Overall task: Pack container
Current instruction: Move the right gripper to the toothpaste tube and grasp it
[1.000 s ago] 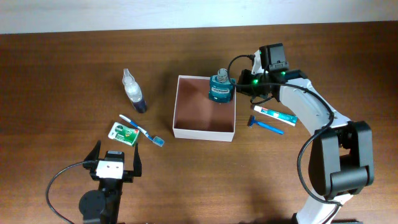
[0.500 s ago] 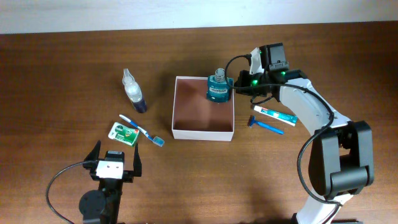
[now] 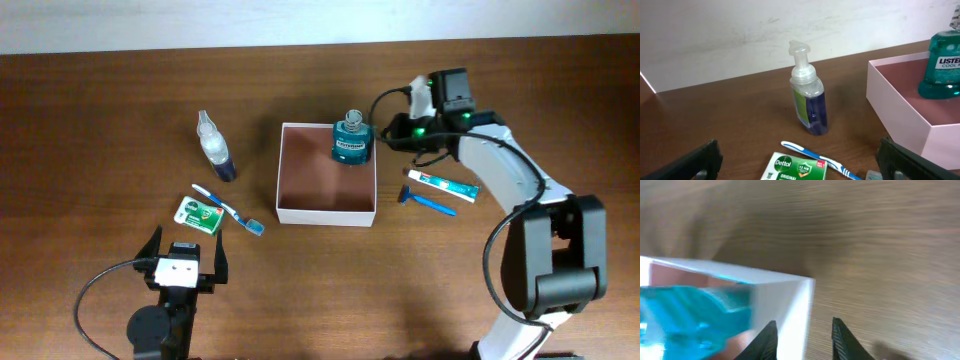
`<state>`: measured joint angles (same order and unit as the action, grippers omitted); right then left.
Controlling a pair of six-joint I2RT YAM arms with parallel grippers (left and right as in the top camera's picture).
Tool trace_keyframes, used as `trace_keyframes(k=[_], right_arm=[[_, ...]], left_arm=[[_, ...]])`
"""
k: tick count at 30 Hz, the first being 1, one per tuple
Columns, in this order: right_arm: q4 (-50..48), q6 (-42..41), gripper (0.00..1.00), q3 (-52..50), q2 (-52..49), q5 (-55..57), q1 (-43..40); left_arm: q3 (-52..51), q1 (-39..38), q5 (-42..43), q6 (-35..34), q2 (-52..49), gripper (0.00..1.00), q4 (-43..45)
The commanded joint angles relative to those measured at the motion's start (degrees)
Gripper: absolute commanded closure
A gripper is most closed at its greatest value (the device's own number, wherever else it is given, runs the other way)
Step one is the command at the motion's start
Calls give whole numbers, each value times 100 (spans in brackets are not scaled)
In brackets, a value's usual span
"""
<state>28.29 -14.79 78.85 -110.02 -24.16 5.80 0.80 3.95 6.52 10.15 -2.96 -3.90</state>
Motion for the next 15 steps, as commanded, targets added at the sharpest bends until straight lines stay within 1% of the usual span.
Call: trace_keyframes(k=[1, 3, 5, 9, 11, 13, 14, 15], right_arm=[[334, 155, 67, -20, -35, -50, -542], [647, 251, 64, -20, -35, -68, -791], [960, 564, 63, -20, -35, -72, -981], [1556, 1464, 56, -20, -35, -68, -1276], [1738, 2046, 53, -20, -35, -33, -1377], [1805, 2400, 50, -20, -35, 249, -1403], [1840, 2621, 50, -20, -35, 577, -1401], [1851, 2693, 50, -20, -35, 662, -1401]], left_arm=[[-31, 24, -55, -26, 11, 1, -17], [-31, 24, -55, -26, 11, 1, -17], [-31, 24, -55, -26, 11, 1, -17], [-31, 24, -55, -26, 11, 0, -17], [-31, 24, -55, -26, 11, 1, -17], [-31, 24, -55, -26, 11, 1, -17], [-31, 24, -55, -26, 11, 1, -17], [-31, 24, -55, -26, 11, 1, -17]])
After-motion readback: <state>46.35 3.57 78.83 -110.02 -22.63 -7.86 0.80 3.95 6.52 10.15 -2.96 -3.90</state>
